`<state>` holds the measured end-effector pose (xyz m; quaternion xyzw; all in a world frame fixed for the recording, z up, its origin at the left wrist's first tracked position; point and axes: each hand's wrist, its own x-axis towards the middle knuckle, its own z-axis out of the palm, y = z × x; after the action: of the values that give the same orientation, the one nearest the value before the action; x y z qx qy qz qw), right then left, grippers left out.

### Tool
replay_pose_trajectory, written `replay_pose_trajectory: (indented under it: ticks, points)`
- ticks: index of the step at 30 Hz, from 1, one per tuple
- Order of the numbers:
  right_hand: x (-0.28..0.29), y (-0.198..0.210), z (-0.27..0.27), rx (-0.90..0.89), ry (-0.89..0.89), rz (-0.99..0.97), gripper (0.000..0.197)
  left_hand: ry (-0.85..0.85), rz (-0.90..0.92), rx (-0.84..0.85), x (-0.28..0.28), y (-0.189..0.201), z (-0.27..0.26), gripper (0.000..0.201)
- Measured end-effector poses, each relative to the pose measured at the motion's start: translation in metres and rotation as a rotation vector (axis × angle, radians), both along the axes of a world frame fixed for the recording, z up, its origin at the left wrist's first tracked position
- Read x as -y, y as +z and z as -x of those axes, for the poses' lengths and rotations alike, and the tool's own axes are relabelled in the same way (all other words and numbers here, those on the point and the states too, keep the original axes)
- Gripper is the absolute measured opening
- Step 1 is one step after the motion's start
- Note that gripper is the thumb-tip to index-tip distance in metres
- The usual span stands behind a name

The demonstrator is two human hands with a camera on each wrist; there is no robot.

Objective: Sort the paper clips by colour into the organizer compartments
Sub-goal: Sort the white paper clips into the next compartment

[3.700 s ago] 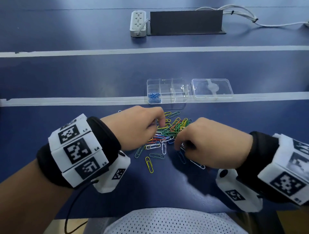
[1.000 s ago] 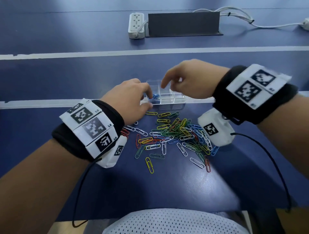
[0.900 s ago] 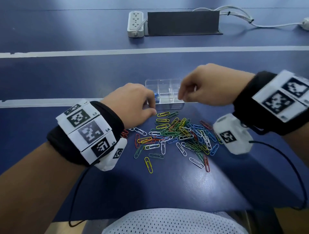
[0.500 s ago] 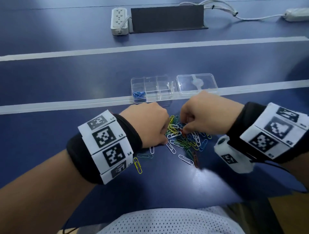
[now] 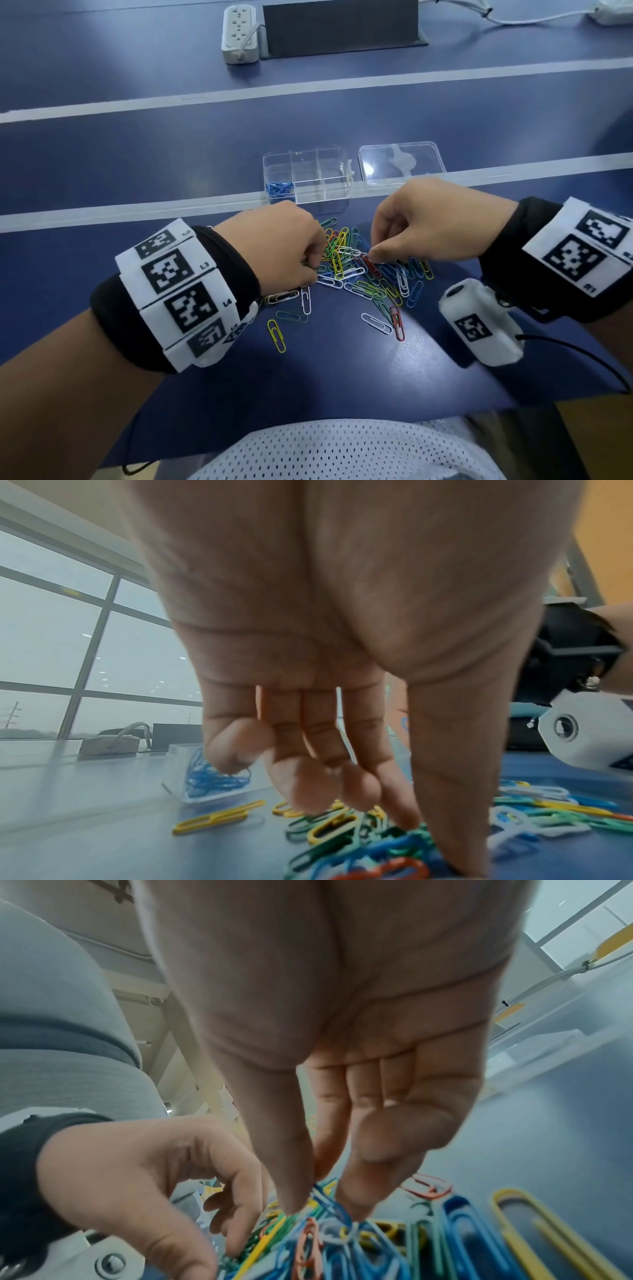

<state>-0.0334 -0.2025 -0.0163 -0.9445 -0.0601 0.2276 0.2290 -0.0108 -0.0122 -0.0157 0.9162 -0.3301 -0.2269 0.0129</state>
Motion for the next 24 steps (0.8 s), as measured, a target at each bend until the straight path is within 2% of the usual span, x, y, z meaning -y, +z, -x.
replay_pose_trajectory:
  ticks: [4,6,10,12,16,21,24]
  points:
    - [0.003,-0.003,0.002,-0.033,-0.033,-0.085,0.009,-0.002,-0.037,-0.03,-0.001,0.0,-0.003,0.022]
    - [0.004,-0.003,0.002,-0.004,-0.035,-0.082,0.007,-0.004,-0.028,-0.036,-0.001,-0.001,-0.003,0.022]
    - [0.003,0.0,0.005,0.044,-0.039,-0.041,0.025,-0.022,0.019,-0.015,0.004,0.001,-0.001,0.01]
    - [-0.001,0.002,0.007,0.077,-0.017,-0.006,0.03,-0.039,-0.005,-0.009,0.008,0.001,0.003,0.013]
    - [-0.012,0.001,0.006,0.177,0.061,0.097,0.019,-0.038,-0.068,0.014,0.014,-0.002,0.009,0.032]
    - [-0.017,-0.001,0.002,0.171,0.082,0.156,0.015,-0.03,-0.068,0.048,0.015,0.0,0.011,0.033]
    - [-0.015,0.002,0.0,0.128,0.05,0.137,0.015,-0.024,-0.05,0.005,0.012,-0.001,0.01,0.03]
